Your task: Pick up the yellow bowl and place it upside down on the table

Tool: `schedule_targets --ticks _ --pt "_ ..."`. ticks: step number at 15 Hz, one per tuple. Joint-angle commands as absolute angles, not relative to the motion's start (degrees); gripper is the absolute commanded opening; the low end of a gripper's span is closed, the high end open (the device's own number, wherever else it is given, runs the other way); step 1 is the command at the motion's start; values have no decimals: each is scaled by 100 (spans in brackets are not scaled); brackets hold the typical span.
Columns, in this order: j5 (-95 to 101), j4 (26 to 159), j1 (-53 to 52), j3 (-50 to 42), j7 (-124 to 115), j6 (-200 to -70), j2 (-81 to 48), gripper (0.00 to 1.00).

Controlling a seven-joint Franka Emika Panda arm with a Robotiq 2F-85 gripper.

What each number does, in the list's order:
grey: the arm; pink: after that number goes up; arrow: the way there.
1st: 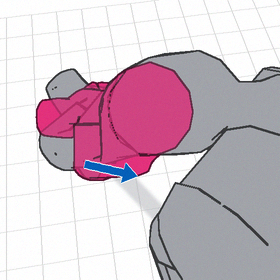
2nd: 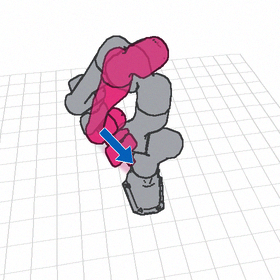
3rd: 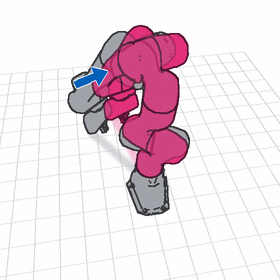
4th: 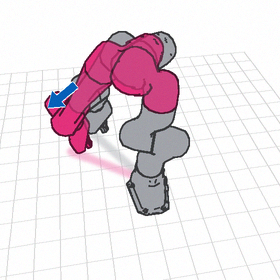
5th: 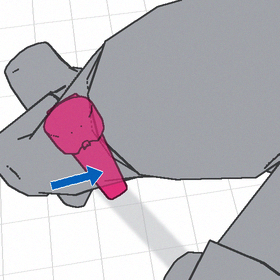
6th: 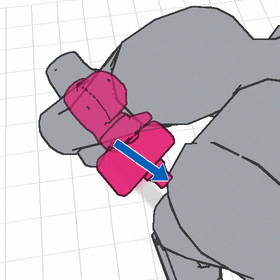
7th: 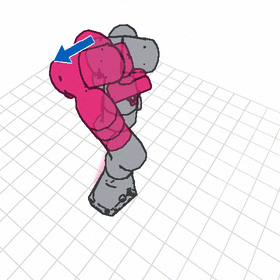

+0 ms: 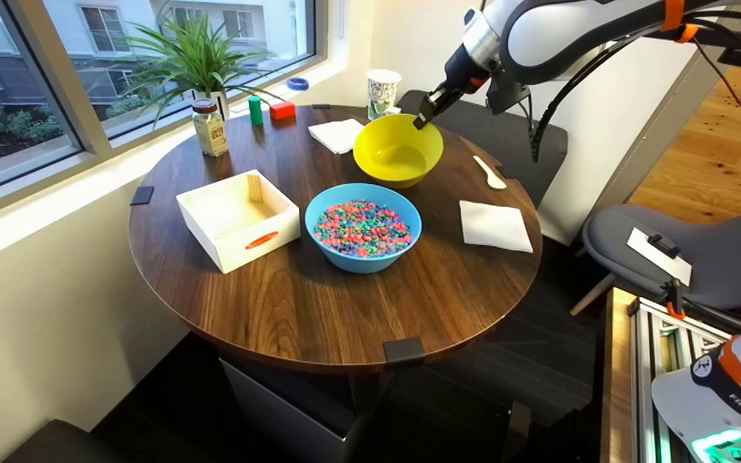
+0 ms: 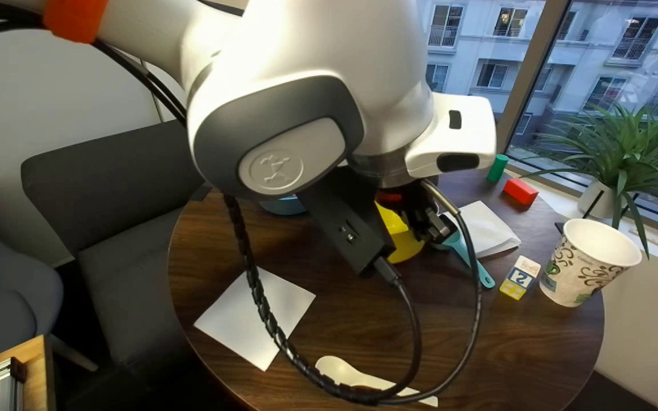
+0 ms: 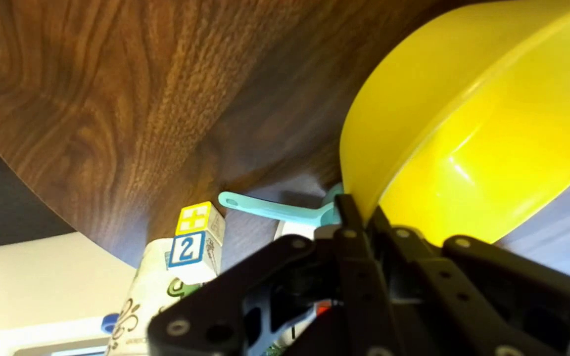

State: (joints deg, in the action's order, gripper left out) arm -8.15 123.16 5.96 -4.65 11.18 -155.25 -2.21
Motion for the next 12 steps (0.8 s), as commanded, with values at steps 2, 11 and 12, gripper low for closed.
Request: schedule_targets --ticks 2,11,12 --pt "434 12129 494 -461 1017 -15030 -98 3" --pt "2971 12085 330 -350 540 -14935 85 3" --pt "3261 12068 316 -331 397 -14926 94 3"
